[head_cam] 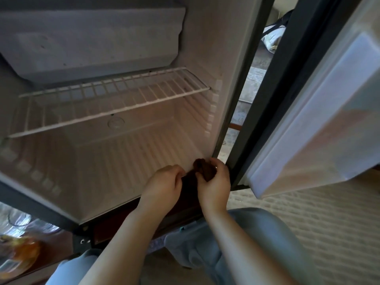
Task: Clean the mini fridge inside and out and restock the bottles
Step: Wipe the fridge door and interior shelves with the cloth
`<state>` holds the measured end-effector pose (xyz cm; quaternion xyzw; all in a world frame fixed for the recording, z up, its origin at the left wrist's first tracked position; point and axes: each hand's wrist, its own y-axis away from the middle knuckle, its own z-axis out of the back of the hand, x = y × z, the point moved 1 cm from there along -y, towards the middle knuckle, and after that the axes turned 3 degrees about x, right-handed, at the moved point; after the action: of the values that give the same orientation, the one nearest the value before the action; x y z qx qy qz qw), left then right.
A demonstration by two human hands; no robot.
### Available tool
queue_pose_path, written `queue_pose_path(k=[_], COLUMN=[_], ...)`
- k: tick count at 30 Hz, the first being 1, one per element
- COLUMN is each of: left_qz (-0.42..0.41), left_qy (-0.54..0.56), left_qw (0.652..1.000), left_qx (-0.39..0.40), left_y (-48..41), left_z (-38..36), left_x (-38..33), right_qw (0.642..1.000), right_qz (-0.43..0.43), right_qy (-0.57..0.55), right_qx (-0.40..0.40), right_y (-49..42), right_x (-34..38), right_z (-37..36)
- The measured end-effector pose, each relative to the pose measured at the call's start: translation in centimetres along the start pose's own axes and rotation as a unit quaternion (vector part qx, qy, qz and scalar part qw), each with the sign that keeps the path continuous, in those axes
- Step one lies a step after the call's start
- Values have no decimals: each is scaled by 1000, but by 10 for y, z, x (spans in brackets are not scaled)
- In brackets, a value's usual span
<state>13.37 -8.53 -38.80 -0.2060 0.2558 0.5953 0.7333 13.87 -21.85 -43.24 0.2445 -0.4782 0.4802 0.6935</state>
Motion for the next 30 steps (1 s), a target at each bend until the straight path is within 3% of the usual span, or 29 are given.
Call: queue_pose_path(k=[3, 5, 12, 15, 19, 23, 26, 30], left_qz=[2, 5, 10, 1, -13, -8, -10, -14], left_qy=[22, 50, 62, 51, 63, 54, 48, 30], left_qw=[1000, 998, 998, 997, 995, 996, 998, 999], left_qx=[-22, -45, -26, -51, -82, -66, -37, 7], left_y=[-4, -8, -11, -13, -9, -8, -10, -12], left_z=[1, 2, -1, 4, 10, 10, 6, 0], left_x=[0, -3, -8, -7, -10, -11, -10, -8], right_qw=[999, 998, 978, 982, 995, 997, 993, 980], right_qz=[0, 42, 173, 169, 91, -31, -102, -157], right_qy=[-53, -54, 118, 81, 36, 55, -9, -122], right_qx=[-8, 8, -16, 0, -30, 42, 51, 5], right_y=[4, 6, 10, 14, 10, 11, -3, -31], right_x=[2, 4, 10, 10, 10, 5, 9, 10], right_z=[4, 3, 4, 4, 9, -6, -19, -28])
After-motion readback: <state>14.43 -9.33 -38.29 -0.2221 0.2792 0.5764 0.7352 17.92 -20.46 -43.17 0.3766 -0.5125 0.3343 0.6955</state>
